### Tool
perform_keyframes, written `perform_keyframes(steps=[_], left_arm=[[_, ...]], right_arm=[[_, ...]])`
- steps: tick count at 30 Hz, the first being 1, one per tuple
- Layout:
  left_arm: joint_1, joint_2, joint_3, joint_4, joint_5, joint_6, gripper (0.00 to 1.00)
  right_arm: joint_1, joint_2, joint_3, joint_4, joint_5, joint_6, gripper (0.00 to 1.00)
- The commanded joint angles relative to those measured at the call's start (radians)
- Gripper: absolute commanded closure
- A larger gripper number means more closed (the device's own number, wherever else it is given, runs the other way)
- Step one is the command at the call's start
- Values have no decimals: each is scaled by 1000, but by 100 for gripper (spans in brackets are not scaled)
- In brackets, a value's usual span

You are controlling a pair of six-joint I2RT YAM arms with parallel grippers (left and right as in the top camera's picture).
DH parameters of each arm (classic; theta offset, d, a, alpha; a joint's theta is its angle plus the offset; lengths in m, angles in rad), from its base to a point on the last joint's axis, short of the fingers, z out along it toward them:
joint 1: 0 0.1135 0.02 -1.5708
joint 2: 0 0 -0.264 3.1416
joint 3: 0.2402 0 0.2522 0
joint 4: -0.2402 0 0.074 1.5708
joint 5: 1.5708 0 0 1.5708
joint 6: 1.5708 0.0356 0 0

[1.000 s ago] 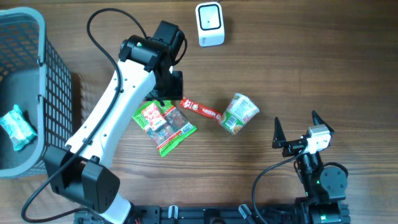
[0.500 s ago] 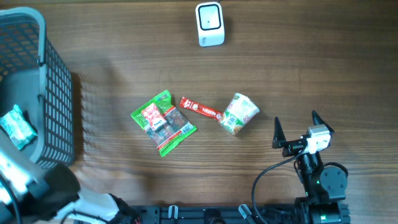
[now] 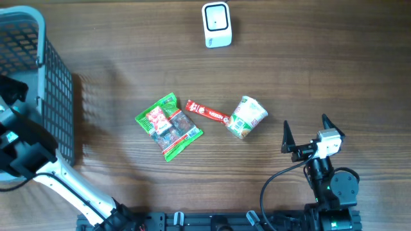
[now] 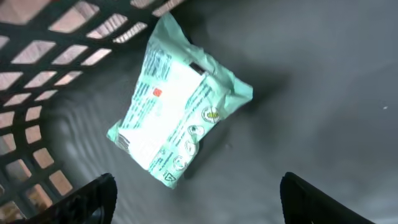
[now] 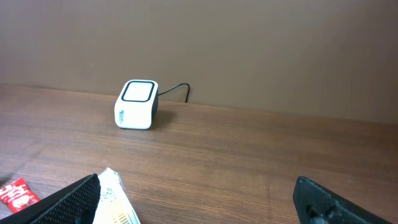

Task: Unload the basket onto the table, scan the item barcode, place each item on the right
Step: 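Grasp mint-green packet in basket with left gripper, place on table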

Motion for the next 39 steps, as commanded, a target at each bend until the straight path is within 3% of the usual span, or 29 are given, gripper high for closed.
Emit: perform_keyframes(steps=[1,3,5,6,12,20,25,27,28,33,39], left_arm=[[3,119,12,10,-4,5,18],[5,136,10,13,-11,5,19],[5,135,3,12,-25,5,30],[2,112,3,16,-25,5,25],[-55,-223,3,10,18,0,17],[-64,-295,-31,16,115,8,18],[-64,-564,-449,328,122,8,21],[-45,-774,-870,736,118,63,0],[-25,-776,-932,807,119,83,0],[121,-621,-973,871,143,111,0],[128,-445,-973,919,136,161,0]], right_arm=[[-5,-5,-1,5,-9,-5,0],[-5,-5,-1,5,-9,-4,0],[-5,-5,-1,5,-9,-5,0],[-5,-5,-1,5,-9,-5,0],[-5,-5,-1,5,-9,-5,0],[-5,-5,-1,5,-9,-4,0],[-5,-5,-1,5,-9,-5,0],[-5,-5,-1,5,-9,-5,0],[-5,-5,-1,5,-9,-4,0],[-5,-5,-1,5,-9,-5,0],[-5,-5,-1,5,-9,-5,0]])
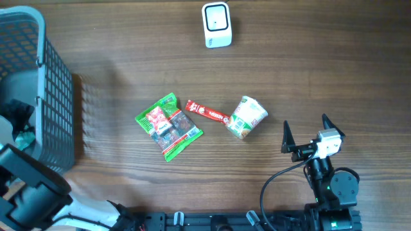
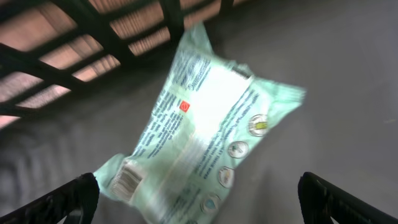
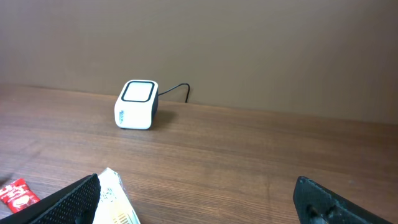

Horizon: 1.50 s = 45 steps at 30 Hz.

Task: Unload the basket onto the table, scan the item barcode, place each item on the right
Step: 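Grasp mint-green packet in basket with left gripper, place on table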

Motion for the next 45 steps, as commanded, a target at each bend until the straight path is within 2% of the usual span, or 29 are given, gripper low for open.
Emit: perform_keyframes(steps=[1,3,4,5,6,8,11,15,17,19,20,22,24,26,29,30,31,32,33,34,38,39,41,43,45], left_arm=[[0,114,-5,31,-4,31,0],[0,169,-5,50,-4,31,3],[0,179,-5,47,-4,26,42],[0,174,-3,42,-3,18,66],[0,165,5,23,-3,5,78],[-2,123,57,-46,2,-30,84],[-59,-52,270,-229,31,-60,82],[-188,-250,480,-334,31,-63,80],[-306,-365,516,-380,30,-95,78],[-466,-446,516,-454,31,-105,80],[-587,-460,516,-528,31,-105,80],[-773,-430,490,-652,30,-105,80],[-933,-370,386,-720,31,-105,79],[-1054,-306,246,-695,31,-106,80],[-1216,-170,20,-509,35,-176,79],[-1273,-98,-45,-405,60,-187,76],[-1293,-67,-60,-365,68,-187,72],[-1317,-26,-64,-327,71,-186,60],[-1330,-5,-63,-304,71,-182,31],[-1326,-10,-43,-318,58,-170,29],[-1248,-150,202,-575,4,-165,17],[-1238,-186,231,-609,4,-165,20],[-1186,-331,262,-685,3,-200,96],[-1115,-443,262,-806,-28,-262,96],[-1045,-523,261,-895,-182,-357,96]], right_arm=[[-5,-5,-1,5,-9,-5,0],[-5,-5,-1,5,-9,-5,0],[-5,-5,-1,5,-9,-5,0],[-5,-5,-1,5,-9,-5,0],[-5,-5,-1,5,-9,-5,0],[-5,-5,-1,5,-9,-5,0],[-5,-5,-1,5,-9,-4,0],[-5,-5,-1,5,-9,-4,0],[-5,-5,-1,5,-9,-5,0],[-5,-5,-1,5,-9,-5,0],[-5,-5,-1,5,-9,-5,0],[-5,-5,-1,5,-9,-5,0],[-5,-5,-1,5,-9,-4,0],[-5,-5,-1,5,-9,-5,1],[-5,-5,-1,5,-9,-5,0],[-5,-5,-1,5,-9,-4,0],[-5,-5,-1,5,-9,-5,0],[-5,-5,-1,5,-9,-4,0],[-5,-5,-1,5,-9,-5,0],[-5,-5,-1,5,-9,-4,0],[-5,-5,-1,5,-9,-5,0],[-5,-5,-1,5,-9,-5,0],[-5,-5,-1,5,-9,-4,0],[-5,-5,-1,5,-9,-5,0],[-5,-5,-1,5,-9,-5,0]])
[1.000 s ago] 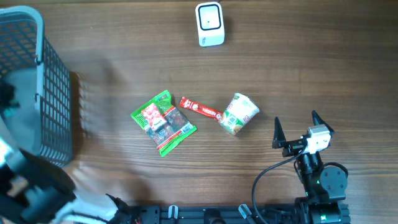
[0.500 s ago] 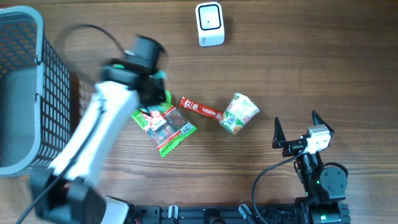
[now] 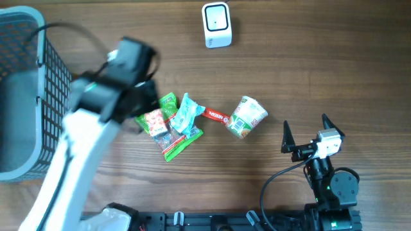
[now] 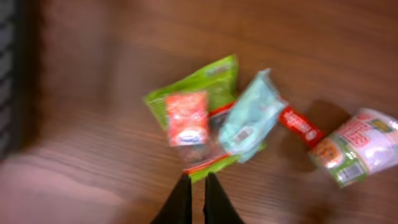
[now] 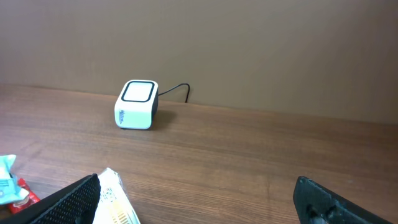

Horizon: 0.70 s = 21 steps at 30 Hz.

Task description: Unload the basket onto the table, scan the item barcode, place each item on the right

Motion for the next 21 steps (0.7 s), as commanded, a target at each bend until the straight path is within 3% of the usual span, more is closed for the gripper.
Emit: perform_keyframes(steps=[1,7,12,21], left_arm=[[129,-126,-3,-74,-241,-164,96],[389,-214,-14,-42,-219,-201,96],[496,-206,-103,-13,-326,-194,96],[690,-142,-109,85,-329,-164,95]], right_arm=[[-5,-5,-1,5,-9,-5,0],[-5,-5,-1,5,-9,-5,0],[-5,-5,-1,5,-9,-5,0],[-5,-5,-1,5,-9,-5,0]])
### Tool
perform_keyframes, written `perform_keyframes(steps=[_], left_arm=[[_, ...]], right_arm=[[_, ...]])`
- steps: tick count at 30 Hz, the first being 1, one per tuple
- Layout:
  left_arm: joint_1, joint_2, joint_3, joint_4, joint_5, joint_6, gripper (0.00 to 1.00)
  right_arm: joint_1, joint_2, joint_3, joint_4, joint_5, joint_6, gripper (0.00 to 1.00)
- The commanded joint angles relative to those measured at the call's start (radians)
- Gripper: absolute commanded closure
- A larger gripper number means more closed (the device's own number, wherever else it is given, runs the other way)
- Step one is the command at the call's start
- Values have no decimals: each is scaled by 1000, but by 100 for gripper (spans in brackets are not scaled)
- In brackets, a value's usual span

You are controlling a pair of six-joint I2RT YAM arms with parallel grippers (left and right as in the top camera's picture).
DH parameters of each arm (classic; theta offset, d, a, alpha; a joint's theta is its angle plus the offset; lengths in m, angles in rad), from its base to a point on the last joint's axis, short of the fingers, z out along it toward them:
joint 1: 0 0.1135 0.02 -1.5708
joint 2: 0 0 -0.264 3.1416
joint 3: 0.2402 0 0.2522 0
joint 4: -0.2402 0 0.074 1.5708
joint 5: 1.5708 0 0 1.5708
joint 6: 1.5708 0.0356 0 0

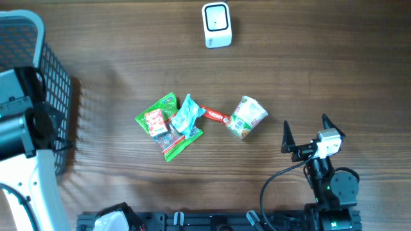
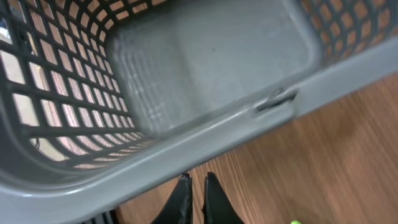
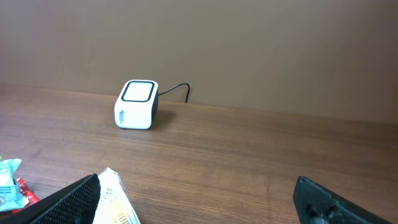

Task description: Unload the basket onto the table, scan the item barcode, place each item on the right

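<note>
The white barcode scanner [image 1: 216, 24] [image 3: 137, 104] stands at the table's far edge. A mint-green packet [image 1: 187, 114] lies across a green snack bag [image 1: 164, 125] mid-table; its corner shows in the right wrist view [image 3: 7, 177]. My left gripper [image 2: 198, 196] is shut on nothing, just outside the rim of the grey basket [image 2: 186, 140], which looks empty inside. The left arm [image 1: 19, 125] covers that gripper from overhead. My right gripper [image 1: 307, 138] [image 3: 198, 199] stands open and empty at the near right.
A red snack bar [image 1: 215, 116] and a tipped cup of noodles [image 1: 246, 117] [image 3: 115, 199] lie right of the green bag. The basket [image 1: 54, 70] fills the table's left end. The scanner's cable [image 3: 180, 89] runs behind it.
My left gripper was shut above the pile of items mid-table; now it is at the basket's rim on the left. The mint-green packet still lies on the green bag. The right arm has not moved.
My left gripper stood open over the mint-green packet on the basket floor, then closer to it. Later the packet lay on the green bag mid-table with the gripper shut above. Now the gripper is back at the basket, which shows nothing inside.
</note>
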Motion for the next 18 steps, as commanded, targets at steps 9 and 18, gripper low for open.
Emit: perform_keyframes(steps=[9,18], left_arm=[[-92,30,-9,183,521,348,15],[-200,207,-9,563,518,505,0]], right_arm=[[-5,-5,-1,5,-9,-5,0],[-5,-5,-1,5,-9,-5,0]])
